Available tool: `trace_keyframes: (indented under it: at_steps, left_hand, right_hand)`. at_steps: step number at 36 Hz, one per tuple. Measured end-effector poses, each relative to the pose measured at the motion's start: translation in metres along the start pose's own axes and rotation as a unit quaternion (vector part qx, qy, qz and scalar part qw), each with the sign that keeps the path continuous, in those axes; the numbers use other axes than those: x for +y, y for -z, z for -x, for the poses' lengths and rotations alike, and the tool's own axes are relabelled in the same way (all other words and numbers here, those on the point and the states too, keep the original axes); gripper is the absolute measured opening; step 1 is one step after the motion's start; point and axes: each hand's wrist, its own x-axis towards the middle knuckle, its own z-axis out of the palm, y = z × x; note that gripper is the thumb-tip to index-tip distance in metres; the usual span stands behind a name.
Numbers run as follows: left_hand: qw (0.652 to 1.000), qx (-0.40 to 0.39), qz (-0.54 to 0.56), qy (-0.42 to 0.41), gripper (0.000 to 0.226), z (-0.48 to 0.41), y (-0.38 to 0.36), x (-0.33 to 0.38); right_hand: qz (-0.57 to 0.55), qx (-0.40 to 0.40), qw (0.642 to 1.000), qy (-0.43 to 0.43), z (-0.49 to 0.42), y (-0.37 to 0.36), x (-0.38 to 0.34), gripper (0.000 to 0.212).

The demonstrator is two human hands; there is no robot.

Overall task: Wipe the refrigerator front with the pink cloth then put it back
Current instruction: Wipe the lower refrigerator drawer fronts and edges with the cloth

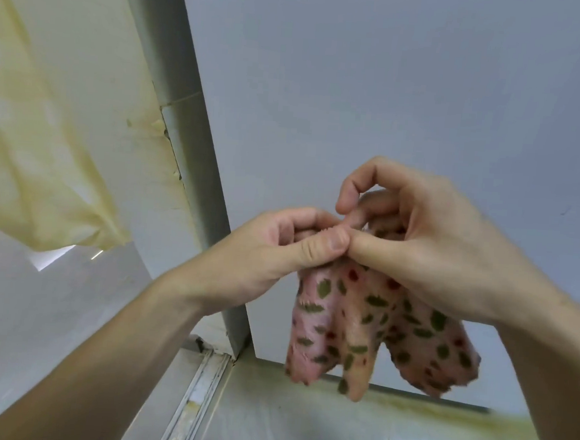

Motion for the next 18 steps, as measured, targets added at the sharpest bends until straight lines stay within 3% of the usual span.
trace_keyframes:
  at_steps: [5,8,10,13,18]
  left_hand:
    - [0.995,-0.053,-0.042,0.070,0.047,0.002,0.001,0.003]
    - [0.991,-0.074,-0.061,0.090,0.024,0.006,0.006,0.010]
    - [0.989,-0.088,-0.066,0.096,0.023,0.008,0.008,0.012]
    - [0.993,-0.072,-0.012,0.095,0.024,0.009,0.007,0.011]
    - [0.984,0.019,0.170,0.057,0.025,0.009,0.016,0.007]
  right_hand:
    - [0.040,-0.004,0.999,-0.022,0.001,0.001,0.005,0.019]
    - [0.055,0.062,0.996,-0.023,0.001,-0.009,0.010,0.024]
    - [0.086,0.125,0.988,-0.005,0.000,-0.020,0.016,0.022]
    - [0.073,0.207,0.975,0.013,0.001,-0.030,0.021,0.024]
    - [0.053,0.297,0.954,0.006,0.006,-0.032,0.027,0.057]
